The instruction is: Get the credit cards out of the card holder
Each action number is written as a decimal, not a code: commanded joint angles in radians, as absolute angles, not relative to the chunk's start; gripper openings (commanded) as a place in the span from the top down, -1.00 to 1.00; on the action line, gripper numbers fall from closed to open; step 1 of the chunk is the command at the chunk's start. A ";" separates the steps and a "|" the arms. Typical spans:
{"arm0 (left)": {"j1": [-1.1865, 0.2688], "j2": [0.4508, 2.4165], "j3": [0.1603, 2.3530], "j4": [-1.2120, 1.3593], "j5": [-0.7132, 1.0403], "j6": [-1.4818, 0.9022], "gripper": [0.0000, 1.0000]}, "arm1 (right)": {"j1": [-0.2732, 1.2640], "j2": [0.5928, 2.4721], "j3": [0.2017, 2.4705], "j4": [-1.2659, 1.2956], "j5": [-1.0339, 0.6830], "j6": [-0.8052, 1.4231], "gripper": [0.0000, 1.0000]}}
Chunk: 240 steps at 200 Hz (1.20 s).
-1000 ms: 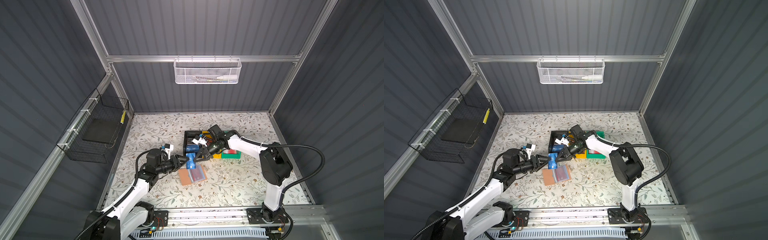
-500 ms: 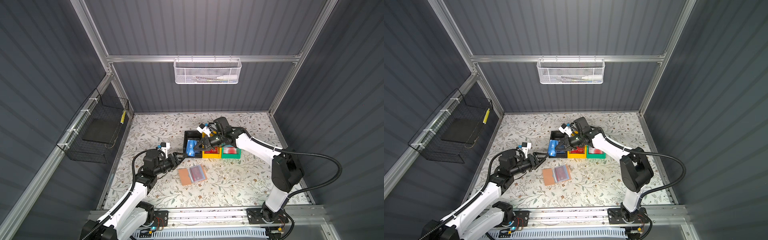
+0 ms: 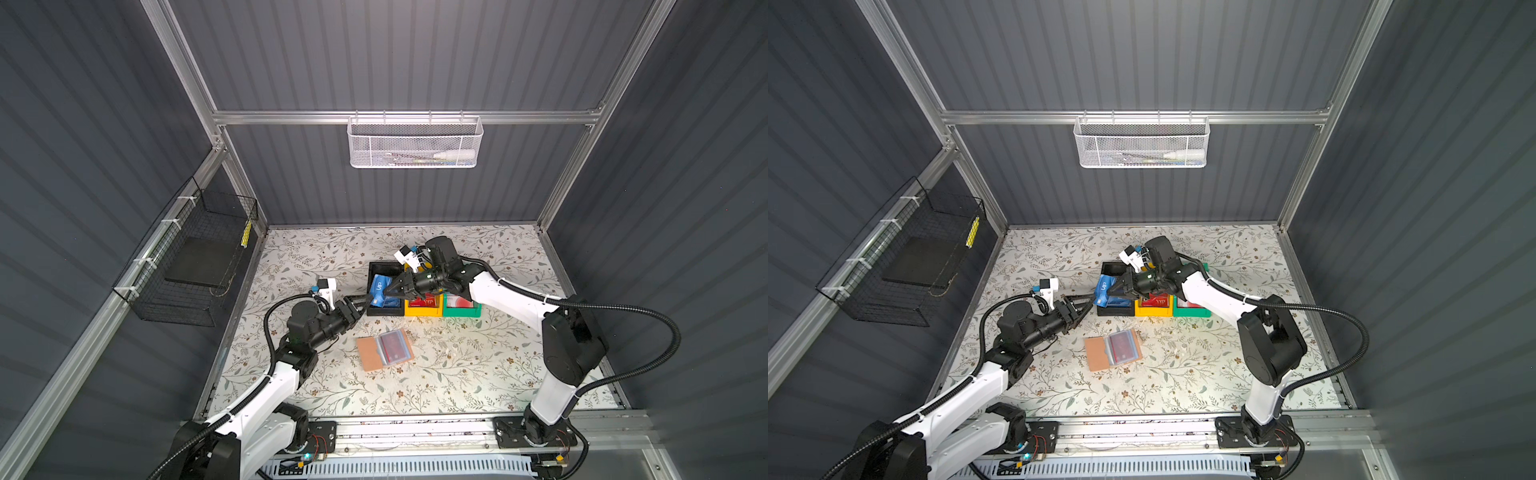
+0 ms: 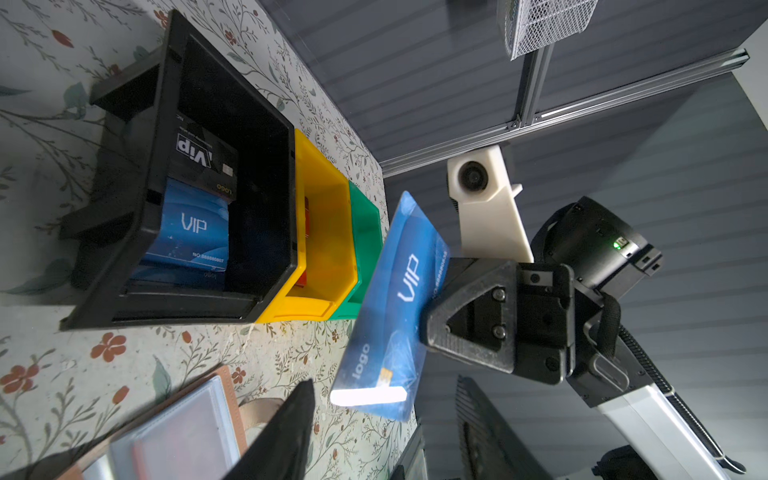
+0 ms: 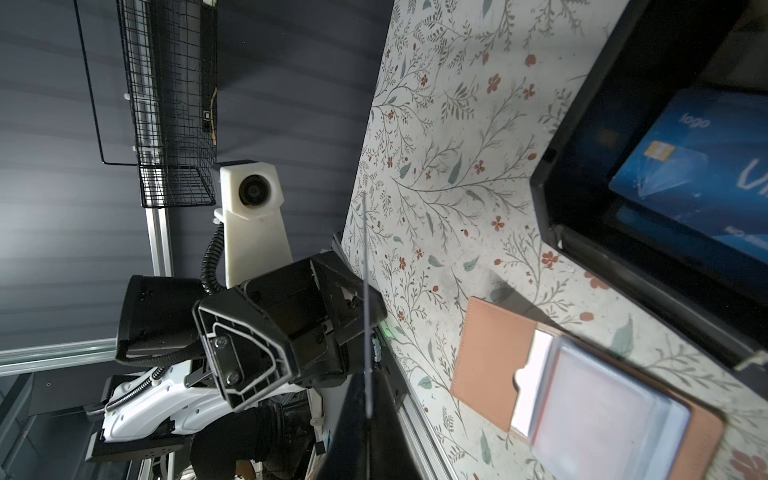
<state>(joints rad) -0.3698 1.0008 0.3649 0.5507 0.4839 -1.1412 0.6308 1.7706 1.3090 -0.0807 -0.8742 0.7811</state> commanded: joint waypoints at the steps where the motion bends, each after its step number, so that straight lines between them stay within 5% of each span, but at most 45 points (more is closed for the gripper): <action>1: -0.388 1.026 0.360 0.619 0.462 -1.153 -0.12 | 0.640 1.767 1.303 -0.031 -0.867 0.808 1.00; 31: -0.394 1.047 0.353 0.632 0.453 -1.155 -0.07 | 0.641 1.763 1.306 -0.029 -0.871 0.809 1.00; 69: -0.394 1.052 0.358 0.638 0.447 -1.152 0.37 | 0.648 1.774 1.293 -0.008 -0.880 0.823 1.00; 128: -0.394 1.078 0.370 0.653 0.459 -1.149 0.58 | 0.650 1.775 1.289 0.002 -0.888 0.827 1.00; 174: -0.394 1.081 0.377 0.633 0.462 -1.143 1.00 | 0.651 1.776 1.283 0.008 -0.900 0.830 1.00; 216: -0.394 1.077 0.387 0.598 0.465 -1.127 1.00 | 0.650 1.777 1.272 0.028 -0.914 0.837 1.00; 240: -0.393 1.064 0.398 0.562 0.469 -1.113 1.00 | 0.644 1.777 1.272 0.019 -0.925 0.833 0.59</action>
